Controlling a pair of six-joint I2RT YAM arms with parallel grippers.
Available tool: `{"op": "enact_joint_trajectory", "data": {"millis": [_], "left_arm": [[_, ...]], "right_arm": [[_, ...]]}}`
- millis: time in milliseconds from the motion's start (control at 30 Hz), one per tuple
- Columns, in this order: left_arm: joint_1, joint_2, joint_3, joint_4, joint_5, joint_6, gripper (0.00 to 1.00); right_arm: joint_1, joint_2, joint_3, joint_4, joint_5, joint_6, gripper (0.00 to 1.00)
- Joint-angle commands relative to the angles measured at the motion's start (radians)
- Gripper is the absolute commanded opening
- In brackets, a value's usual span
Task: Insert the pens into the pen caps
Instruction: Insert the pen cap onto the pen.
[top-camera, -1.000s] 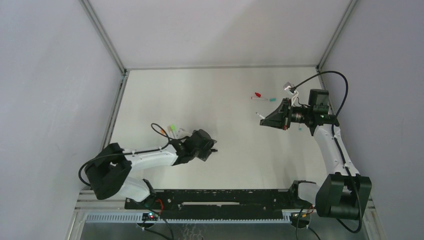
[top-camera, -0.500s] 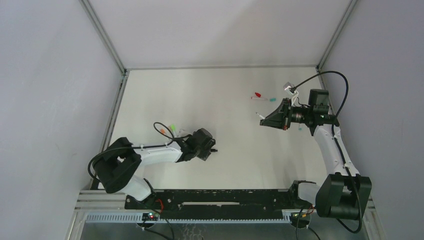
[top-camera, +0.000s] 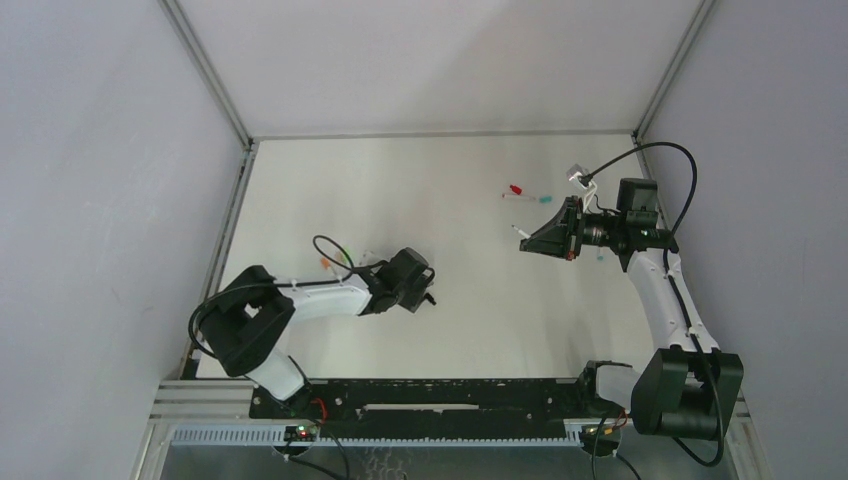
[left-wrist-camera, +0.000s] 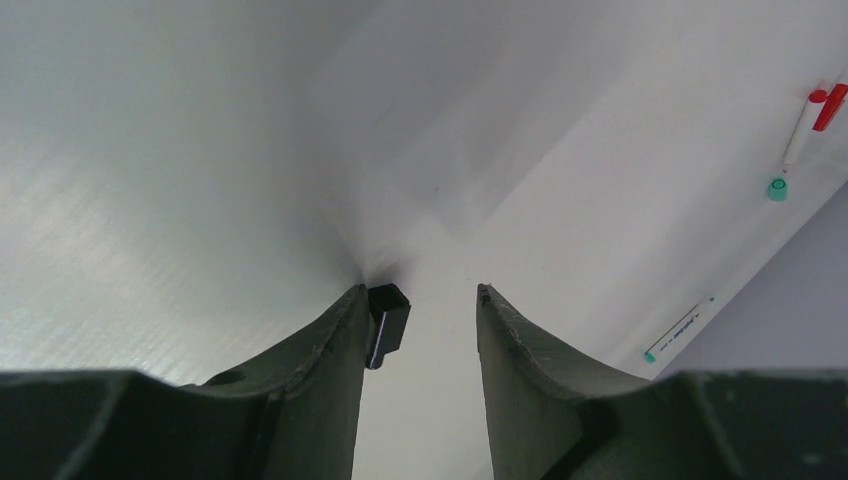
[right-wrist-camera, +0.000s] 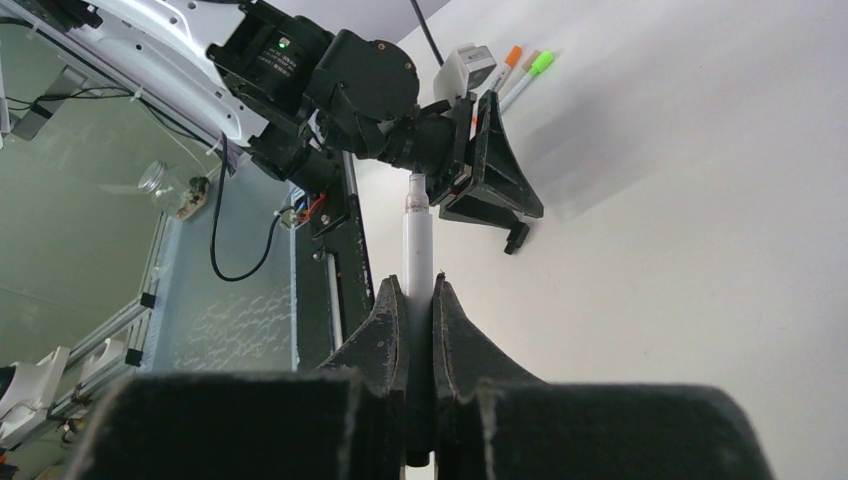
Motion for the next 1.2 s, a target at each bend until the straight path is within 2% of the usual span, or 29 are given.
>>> {"op": "enact_joint_trajectory", "data": {"millis": [0,333,533,900,1167], "left_arm": [[0.018,0.030,0.056,-0.025,0.016,0.083,0.48],[0.018,0.049,0.205,-0.288,-0.011,0.349,0.58],[0.007,0.102,0.315,-0.410,-0.046,0.528,0.59],[-0.021,0.216,0.477,-0.529,-0.057,0.580,0.59],[-0.026,0.252,0.519,-0.552,-0.048,0.610,0.48]], "right_arm": [[0.004,-0.027,0.035,-0.003,-0.019,-0.020,0.00],[0.002,-0.032,0.035,-0.002,-0.026,-0.020,0.00],[0.002,-0.034,0.035,-0.004,-0.028,-0.021,0.00],[0.000,-0.040,0.035,-0.008,-0.032,-0.025,0.00],[-0.001,-0.047,0.035,-0.011,-0.036,-0.029,0.00]]}}
